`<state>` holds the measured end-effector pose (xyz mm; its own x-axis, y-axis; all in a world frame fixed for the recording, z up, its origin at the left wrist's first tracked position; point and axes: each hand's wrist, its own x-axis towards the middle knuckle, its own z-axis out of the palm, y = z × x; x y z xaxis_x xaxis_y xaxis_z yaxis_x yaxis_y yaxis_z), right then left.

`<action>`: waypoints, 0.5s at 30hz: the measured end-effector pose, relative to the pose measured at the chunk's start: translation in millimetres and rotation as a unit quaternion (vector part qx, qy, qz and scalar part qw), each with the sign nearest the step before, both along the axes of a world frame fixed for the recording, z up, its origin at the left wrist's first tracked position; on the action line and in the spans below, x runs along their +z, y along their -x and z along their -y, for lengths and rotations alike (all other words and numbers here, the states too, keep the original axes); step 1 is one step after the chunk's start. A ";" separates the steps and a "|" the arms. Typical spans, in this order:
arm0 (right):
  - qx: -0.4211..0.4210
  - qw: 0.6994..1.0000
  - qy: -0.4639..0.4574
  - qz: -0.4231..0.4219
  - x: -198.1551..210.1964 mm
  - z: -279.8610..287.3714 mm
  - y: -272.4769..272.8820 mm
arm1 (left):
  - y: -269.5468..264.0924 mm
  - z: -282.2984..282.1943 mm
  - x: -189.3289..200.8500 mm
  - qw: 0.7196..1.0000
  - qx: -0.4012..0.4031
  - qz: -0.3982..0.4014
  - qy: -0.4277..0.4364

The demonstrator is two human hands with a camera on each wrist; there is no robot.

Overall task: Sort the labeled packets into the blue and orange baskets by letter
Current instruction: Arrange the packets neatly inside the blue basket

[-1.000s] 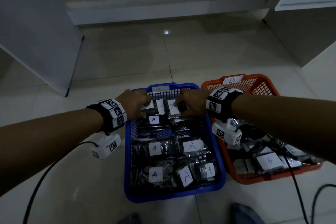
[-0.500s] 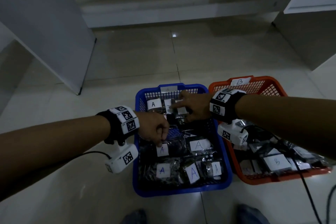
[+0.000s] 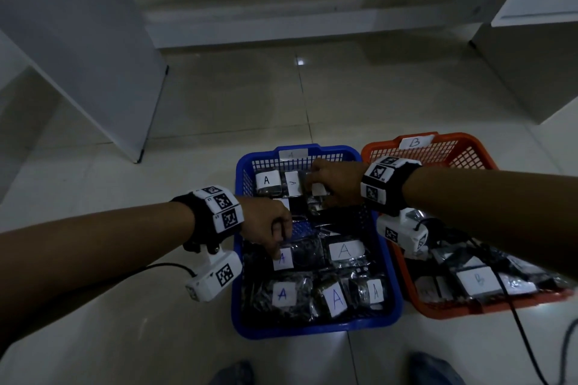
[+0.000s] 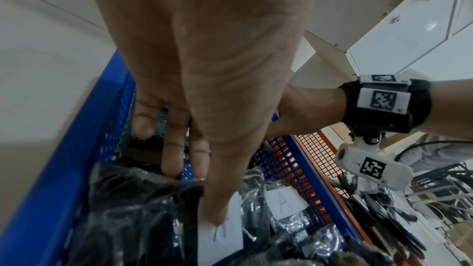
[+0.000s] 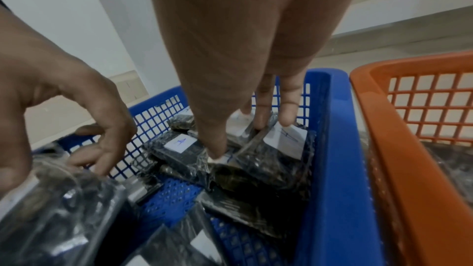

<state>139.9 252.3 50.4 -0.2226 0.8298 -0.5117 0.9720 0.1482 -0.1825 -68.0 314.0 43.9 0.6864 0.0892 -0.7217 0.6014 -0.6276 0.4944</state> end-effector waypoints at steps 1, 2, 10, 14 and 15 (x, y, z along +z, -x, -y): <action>-0.004 1.000 -0.004 -0.004 -0.7 0.1 0.1 | -0.3 0.2 -0.4 1.000 -0.004 -0.001 0.001; -0.007 1.000 -0.007 -0.004 -1.2 0.2 0.4 | -0.5 0.0 -0.5 1.000 -0.006 0.001 0.002; 0.001 1.000 -0.005 0.000 -2.0 2.2 -0.1 | -1.5 -4.2 1.9 0.999 0.026 0.009 0.021; -0.003 1.000 0.001 0.002 -0.2 2.6 0.5 | -1.9 1.4 1.4 1.000 0.008 0.009 0.000; -0.003 1.000 0.003 0.004 0.0 2.6 0.6 | -1.6 2.6 1.2 1.000 0.003 0.012 -0.007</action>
